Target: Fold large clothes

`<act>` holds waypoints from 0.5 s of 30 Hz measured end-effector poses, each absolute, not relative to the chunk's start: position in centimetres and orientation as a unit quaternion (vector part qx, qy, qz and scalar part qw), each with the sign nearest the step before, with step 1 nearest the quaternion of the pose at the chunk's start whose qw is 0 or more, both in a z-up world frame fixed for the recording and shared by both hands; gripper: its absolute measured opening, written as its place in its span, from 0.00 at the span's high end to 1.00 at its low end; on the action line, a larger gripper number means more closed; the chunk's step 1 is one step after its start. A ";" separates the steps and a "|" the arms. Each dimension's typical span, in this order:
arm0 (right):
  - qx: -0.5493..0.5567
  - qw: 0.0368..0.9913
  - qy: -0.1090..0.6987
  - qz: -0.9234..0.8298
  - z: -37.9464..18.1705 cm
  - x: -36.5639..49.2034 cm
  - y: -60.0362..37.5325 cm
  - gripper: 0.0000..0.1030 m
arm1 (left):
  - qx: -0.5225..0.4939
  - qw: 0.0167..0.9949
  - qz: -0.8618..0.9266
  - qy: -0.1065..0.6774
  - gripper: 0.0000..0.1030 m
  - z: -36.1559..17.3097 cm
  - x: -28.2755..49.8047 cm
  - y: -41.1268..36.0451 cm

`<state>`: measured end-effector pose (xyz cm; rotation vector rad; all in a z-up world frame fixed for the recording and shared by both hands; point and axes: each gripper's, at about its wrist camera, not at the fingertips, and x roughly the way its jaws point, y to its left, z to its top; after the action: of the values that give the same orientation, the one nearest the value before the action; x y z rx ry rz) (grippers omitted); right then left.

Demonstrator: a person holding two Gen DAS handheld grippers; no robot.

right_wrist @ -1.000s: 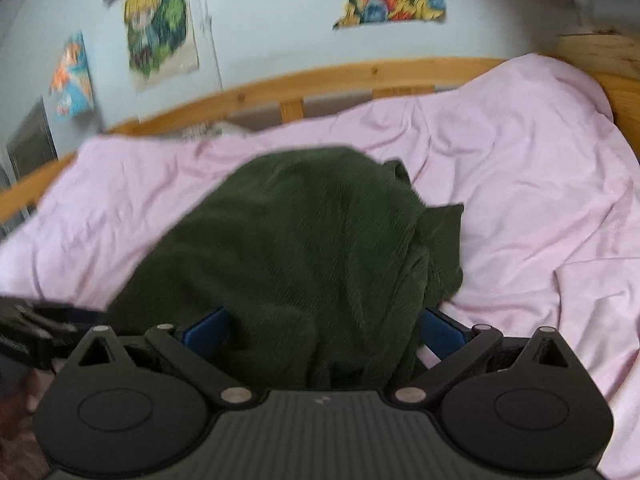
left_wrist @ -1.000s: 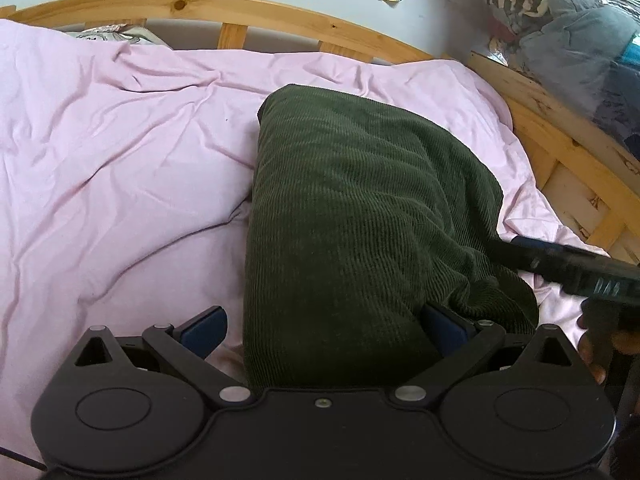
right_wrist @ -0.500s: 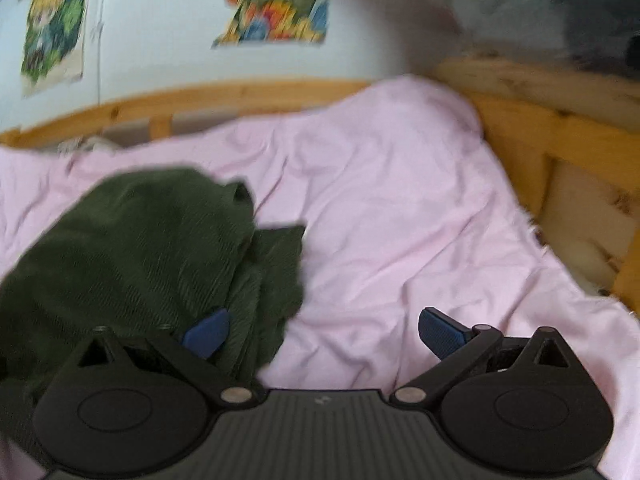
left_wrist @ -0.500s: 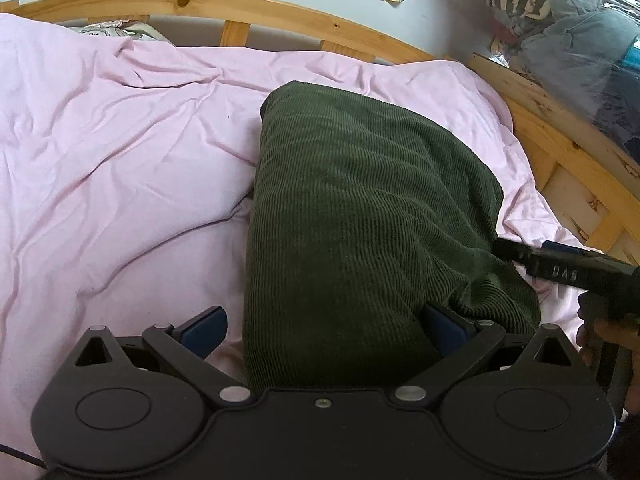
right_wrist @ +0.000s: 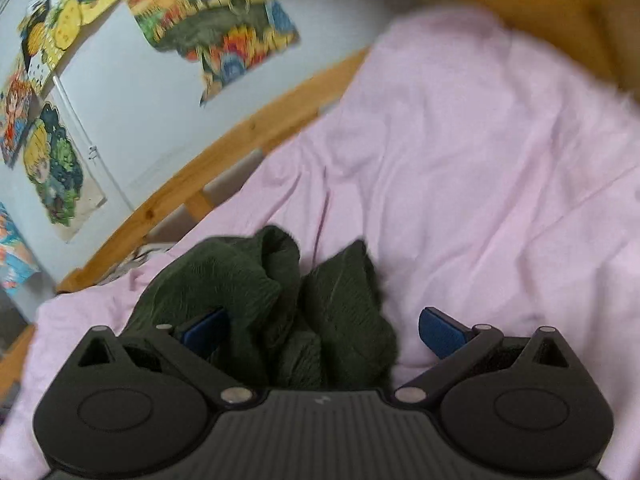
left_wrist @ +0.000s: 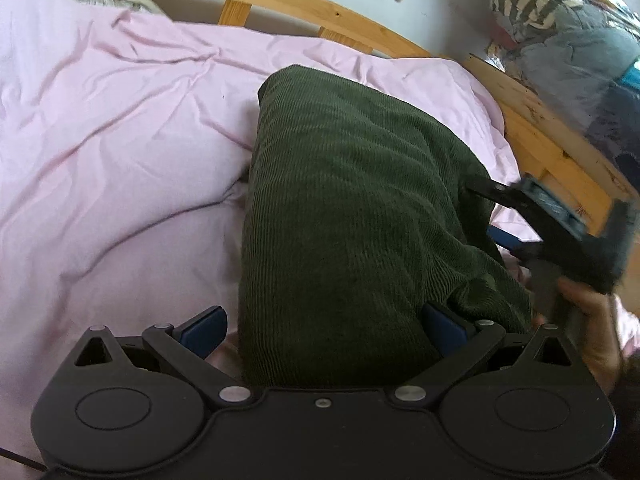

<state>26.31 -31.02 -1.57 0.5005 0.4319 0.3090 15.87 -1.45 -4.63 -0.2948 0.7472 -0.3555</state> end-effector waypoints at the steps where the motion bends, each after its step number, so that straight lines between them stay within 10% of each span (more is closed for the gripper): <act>1: 0.257 0.927 0.219 0.163 -2.1 26.6 -31.1 0.00 | -0.149 0.902 -0.174 0.365 0.00 -4.7 16.0 -1.3; 15: 0.243 0.923 0.204 0.217 -4.3 26.8 -30.5 0.01 | -0.176 0.863 -0.169 0.442 0.00 -3.0 20.2 -1.6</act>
<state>26.82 -30.46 -4.27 0.4980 0.4197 0.4455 20.20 -1.64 -2.97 -0.3689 0.9265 -0.3551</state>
